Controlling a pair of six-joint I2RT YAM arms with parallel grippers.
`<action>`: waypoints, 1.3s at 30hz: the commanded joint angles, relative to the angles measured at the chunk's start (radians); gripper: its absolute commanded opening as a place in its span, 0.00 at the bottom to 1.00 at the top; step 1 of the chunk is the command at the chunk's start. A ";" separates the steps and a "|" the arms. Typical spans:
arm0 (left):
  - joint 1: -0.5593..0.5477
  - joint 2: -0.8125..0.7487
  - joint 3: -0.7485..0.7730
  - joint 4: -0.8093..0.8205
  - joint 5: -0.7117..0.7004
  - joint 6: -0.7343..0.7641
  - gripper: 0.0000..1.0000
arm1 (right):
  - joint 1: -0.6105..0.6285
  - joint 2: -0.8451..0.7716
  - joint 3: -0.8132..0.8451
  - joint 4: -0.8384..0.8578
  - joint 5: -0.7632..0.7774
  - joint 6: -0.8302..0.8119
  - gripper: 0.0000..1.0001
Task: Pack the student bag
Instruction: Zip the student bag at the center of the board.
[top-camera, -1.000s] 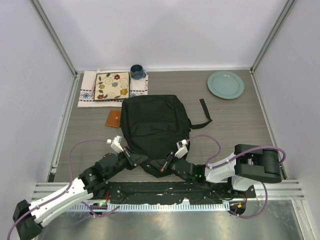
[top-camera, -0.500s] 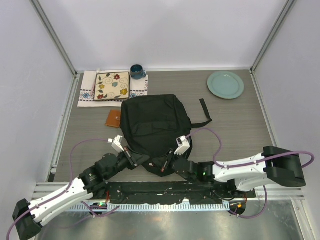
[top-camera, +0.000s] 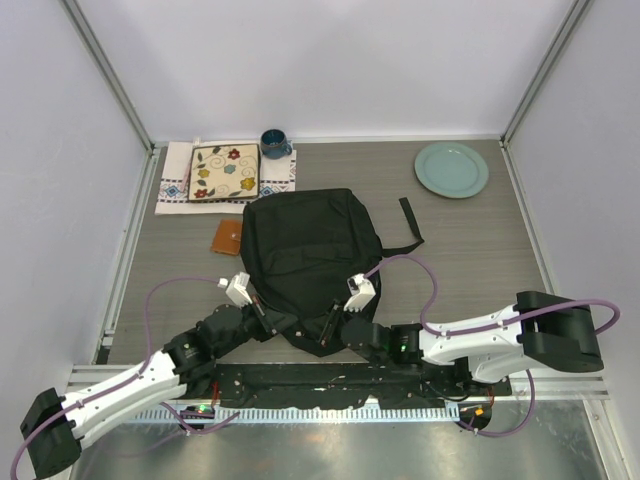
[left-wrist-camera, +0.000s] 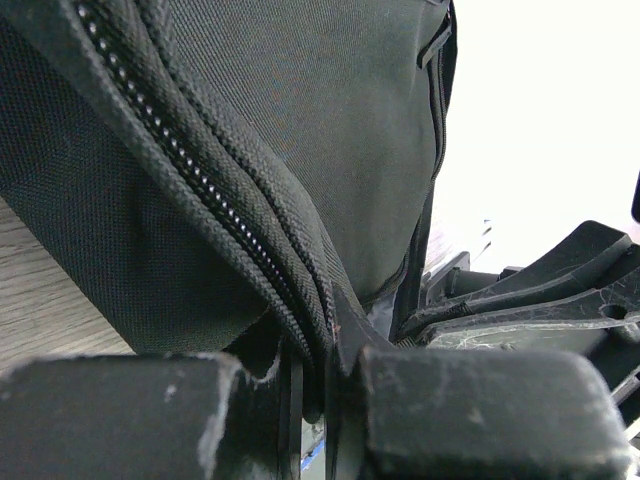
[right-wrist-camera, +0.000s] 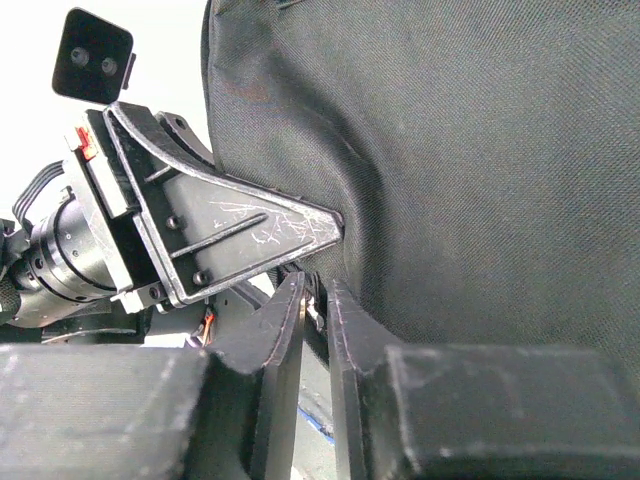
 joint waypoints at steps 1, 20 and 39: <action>0.010 -0.004 -0.020 0.063 -0.053 0.028 0.00 | 0.008 0.009 0.016 0.060 0.032 -0.015 0.20; 0.009 -0.030 -0.020 0.030 -0.062 0.022 0.00 | 0.007 0.029 0.036 0.050 0.026 -0.029 0.01; 0.009 -0.033 0.215 -0.469 -0.231 0.126 0.00 | 0.039 -0.159 -0.088 -0.174 0.119 0.052 0.01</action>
